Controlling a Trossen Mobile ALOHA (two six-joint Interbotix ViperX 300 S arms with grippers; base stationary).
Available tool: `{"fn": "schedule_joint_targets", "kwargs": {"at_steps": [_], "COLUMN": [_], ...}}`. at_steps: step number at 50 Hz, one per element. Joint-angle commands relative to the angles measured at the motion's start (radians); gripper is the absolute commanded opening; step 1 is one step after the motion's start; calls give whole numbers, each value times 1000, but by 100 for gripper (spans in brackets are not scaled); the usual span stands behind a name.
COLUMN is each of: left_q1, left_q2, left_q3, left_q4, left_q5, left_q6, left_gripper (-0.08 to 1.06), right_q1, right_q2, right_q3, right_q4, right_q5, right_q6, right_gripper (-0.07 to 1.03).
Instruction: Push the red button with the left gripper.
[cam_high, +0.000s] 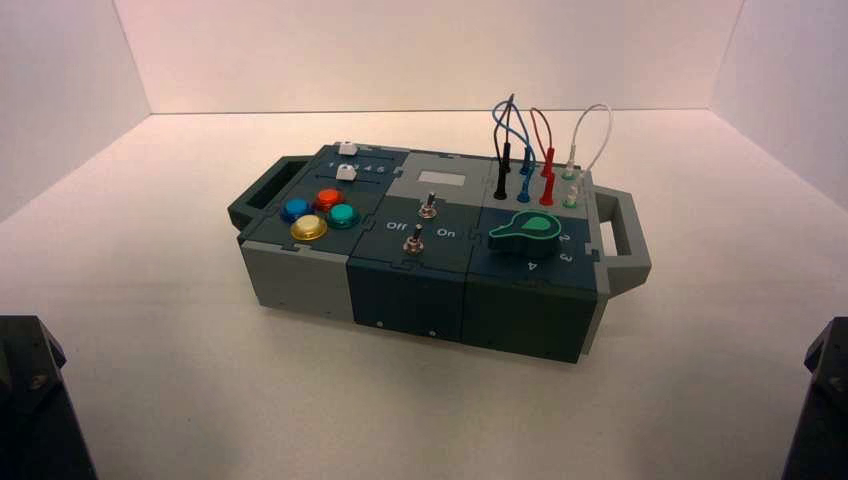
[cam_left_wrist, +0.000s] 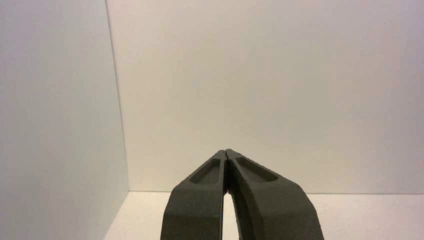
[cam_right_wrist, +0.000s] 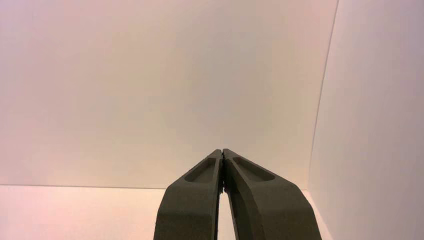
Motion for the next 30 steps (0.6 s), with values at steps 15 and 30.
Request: {"fn": "schedule_joint_targets", "kwargs": {"at_steps": [15,30], "left_q1": [-2,-143], "left_q2": [29,75], "left_q3": [-40,-192], "left_q4": [2,2], "left_q5": [31,347], "left_q6": [-12,-21], "left_gripper": [-3,-3], "right_q1": [11,143], "right_q2": [-12,-14], "right_q3": [-23,-132], "right_q4": [5,6], "right_q5": [34,281], "right_q6": [14,18], "right_gripper": [-2,-2]}}
